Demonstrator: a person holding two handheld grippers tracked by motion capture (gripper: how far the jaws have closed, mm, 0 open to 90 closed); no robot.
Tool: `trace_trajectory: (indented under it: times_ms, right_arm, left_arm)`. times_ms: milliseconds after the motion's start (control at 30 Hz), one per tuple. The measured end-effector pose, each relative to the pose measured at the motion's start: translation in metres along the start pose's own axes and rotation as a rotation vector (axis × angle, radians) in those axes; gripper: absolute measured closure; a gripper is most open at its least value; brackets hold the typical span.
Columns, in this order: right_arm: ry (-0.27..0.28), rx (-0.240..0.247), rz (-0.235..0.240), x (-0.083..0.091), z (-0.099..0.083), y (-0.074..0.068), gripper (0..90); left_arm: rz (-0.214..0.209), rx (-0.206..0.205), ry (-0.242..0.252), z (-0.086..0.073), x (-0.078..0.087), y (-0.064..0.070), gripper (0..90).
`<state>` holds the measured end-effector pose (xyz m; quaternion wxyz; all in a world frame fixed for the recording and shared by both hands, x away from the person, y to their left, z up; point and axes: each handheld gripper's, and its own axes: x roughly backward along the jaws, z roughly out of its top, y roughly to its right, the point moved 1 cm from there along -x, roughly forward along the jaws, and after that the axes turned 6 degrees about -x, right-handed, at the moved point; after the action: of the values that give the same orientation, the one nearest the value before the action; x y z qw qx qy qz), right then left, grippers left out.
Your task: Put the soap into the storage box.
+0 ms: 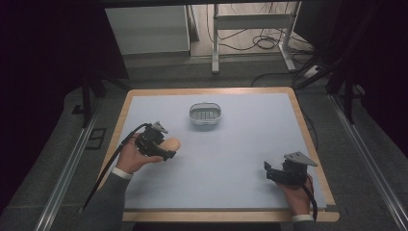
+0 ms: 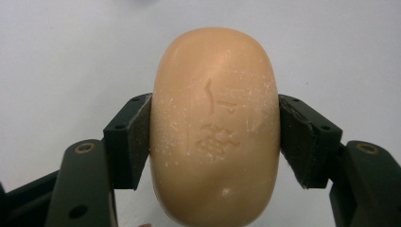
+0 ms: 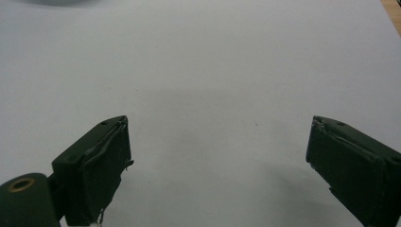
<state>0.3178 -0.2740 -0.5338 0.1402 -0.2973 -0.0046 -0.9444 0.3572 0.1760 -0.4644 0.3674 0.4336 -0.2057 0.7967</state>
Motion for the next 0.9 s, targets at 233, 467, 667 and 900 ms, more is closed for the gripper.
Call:
trace_trajectory:
  times_ms: [233,467,667,900]
  right_arm:
    - [0.002,-0.001,-0.003,0.000,0.000,0.000,7.8]
    - [0.004,0.002,-0.005,0.000,0.000,0.000,7.8]
    - [0.004,0.002,-0.006,0.000,0.000,0.000,7.8]
    - [0.004,0.006,-0.003,0.000,0.000,-0.001,7.8]
  left_arm:
    - [0.003,-0.003,-0.001,0.005,-0.001,-0.003,32.5]
    - [0.002,0.000,0.002,0.008,-0.003,-0.005,32.5]
    - [0.004,-0.002,0.005,0.010,-0.004,-0.007,32.5]
    - [0.006,0.000,0.003,0.013,-0.004,-0.009,32.5]
